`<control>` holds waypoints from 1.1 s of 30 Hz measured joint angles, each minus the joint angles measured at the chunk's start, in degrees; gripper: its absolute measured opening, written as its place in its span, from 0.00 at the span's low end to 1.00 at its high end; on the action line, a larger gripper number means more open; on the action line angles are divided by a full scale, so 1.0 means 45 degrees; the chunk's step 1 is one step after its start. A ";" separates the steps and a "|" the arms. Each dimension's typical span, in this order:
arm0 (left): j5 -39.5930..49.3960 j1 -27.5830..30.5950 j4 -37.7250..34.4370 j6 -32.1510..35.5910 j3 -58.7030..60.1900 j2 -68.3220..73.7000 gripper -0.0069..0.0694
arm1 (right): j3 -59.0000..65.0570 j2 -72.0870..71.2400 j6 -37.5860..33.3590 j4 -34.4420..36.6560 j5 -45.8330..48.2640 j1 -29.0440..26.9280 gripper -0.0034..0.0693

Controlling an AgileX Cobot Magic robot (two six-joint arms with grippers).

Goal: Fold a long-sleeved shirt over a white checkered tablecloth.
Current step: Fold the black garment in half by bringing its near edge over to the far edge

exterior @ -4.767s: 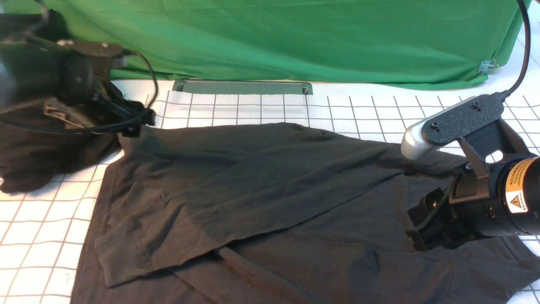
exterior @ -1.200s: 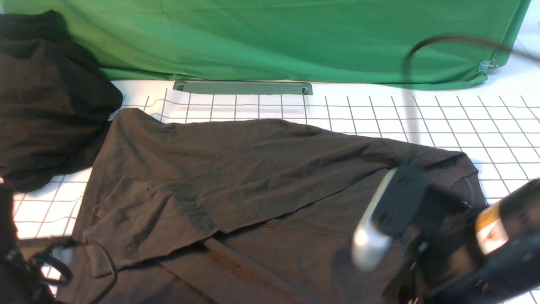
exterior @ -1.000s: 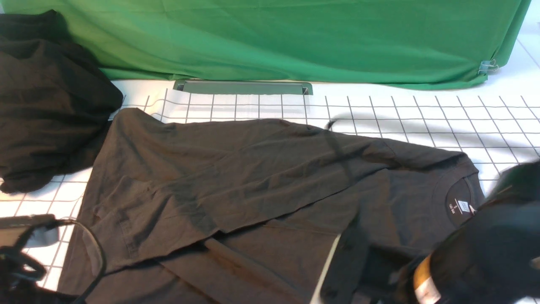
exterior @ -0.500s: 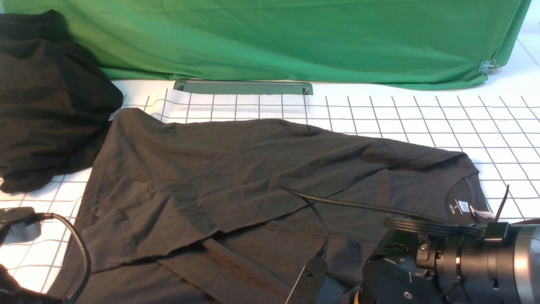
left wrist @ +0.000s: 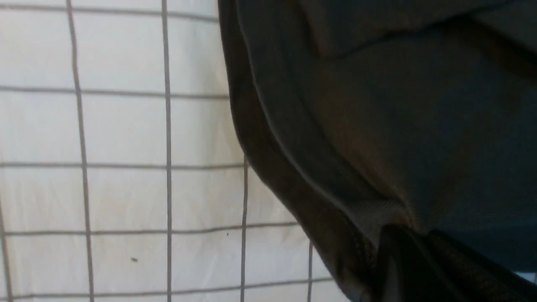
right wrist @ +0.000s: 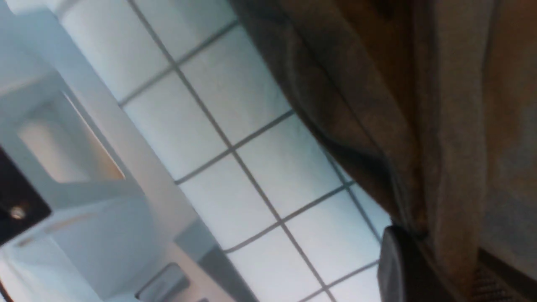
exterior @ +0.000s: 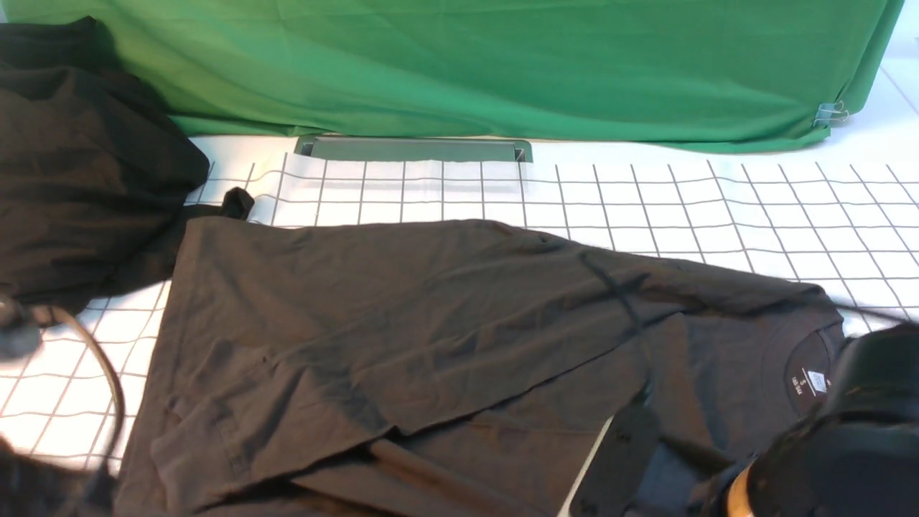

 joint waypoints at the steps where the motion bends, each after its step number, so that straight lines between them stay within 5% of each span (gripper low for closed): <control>1: 0.0000 0.0000 0.0070 -0.0024 -0.0434 0.0216 0.09 | -0.0202 -0.0030 -0.0058 -0.0023 0.0130 -0.0163 0.09; 16: -0.0711 0.0405 0.1213 -0.0180 -0.7934 0.7910 0.09 | -0.6875 0.3934 -0.2839 -0.0094 0.0737 -0.5178 0.08; 33: -0.2482 0.1728 0.0995 -0.0194 -1.3538 1.5065 0.10 | -1.3677 1.1155 -0.3134 0.0046 -0.0596 -0.6589 0.10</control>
